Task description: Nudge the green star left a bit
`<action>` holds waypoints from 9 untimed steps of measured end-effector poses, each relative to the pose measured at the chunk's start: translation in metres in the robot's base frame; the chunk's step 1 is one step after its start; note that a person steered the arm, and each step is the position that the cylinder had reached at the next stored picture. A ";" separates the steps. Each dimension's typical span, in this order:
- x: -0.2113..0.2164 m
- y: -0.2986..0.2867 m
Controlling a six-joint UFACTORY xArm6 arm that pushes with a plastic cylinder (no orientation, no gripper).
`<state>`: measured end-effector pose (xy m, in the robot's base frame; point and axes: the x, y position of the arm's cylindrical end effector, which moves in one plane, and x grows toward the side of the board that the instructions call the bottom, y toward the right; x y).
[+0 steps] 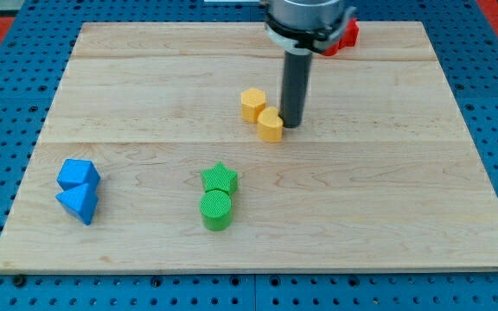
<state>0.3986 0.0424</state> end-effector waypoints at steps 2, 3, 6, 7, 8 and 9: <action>-0.020 0.067; -0.020 0.080; -0.020 0.121; -0.020 0.138; -0.020 0.143; -0.020 0.143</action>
<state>0.3783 0.1850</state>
